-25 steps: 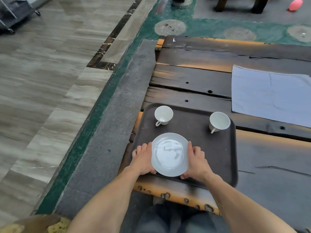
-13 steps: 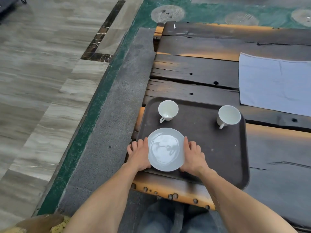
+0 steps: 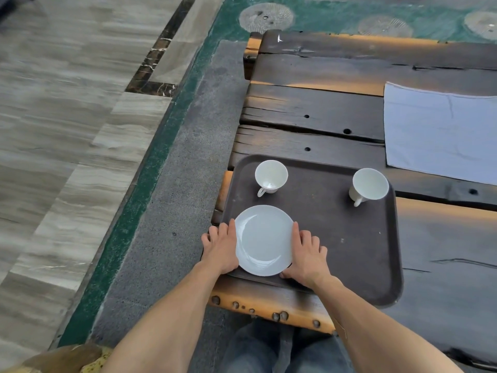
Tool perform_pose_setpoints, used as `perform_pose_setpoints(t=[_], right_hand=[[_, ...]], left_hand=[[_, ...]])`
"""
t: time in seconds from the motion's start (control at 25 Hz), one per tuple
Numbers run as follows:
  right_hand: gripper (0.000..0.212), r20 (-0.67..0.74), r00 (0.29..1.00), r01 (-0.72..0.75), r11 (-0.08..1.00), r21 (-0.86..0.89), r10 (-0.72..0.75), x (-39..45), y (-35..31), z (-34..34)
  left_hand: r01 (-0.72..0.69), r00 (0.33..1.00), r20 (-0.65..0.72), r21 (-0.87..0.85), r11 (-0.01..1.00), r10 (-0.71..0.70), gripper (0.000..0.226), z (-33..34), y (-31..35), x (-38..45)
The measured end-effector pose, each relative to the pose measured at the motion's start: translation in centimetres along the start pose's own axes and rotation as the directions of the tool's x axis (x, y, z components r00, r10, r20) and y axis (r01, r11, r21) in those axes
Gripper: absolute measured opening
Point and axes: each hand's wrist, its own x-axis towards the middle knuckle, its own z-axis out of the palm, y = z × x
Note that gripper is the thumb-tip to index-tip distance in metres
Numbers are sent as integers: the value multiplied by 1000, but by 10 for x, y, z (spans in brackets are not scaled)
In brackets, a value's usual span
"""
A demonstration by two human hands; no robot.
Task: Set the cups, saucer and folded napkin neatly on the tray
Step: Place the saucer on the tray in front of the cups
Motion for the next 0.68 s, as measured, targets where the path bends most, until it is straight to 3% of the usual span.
perform_pose_setpoints(t=[0.24, 0.36, 0.52, 0.6, 0.68], right_hand=[[120, 16, 1000, 1, 999, -46, 0, -2, -4, -4], [111, 45, 999, 4, 998, -57, -1, -5, -3, -9], [76, 82, 996, -27, 999, -29, 30, -13, 3, -22], [50, 77, 996, -36, 999, 8, 35, -20, 9, -29], [43, 70, 996, -55, 997, 61, 51, -27, 18, -36]], left_hand=[[42, 999, 25, 52, 998, -43, 98, -3, 5, 0], [75, 996, 32, 133, 988, -80, 84, -11, 7, -1], [94, 996, -10, 161, 983, -94, 46, -30, 12, -2], [44, 998, 28, 119, 992, -48, 48, -40, 17, -2], [-47, 989, 140, 34, 998, 42, 58, -48, 29, -2]])
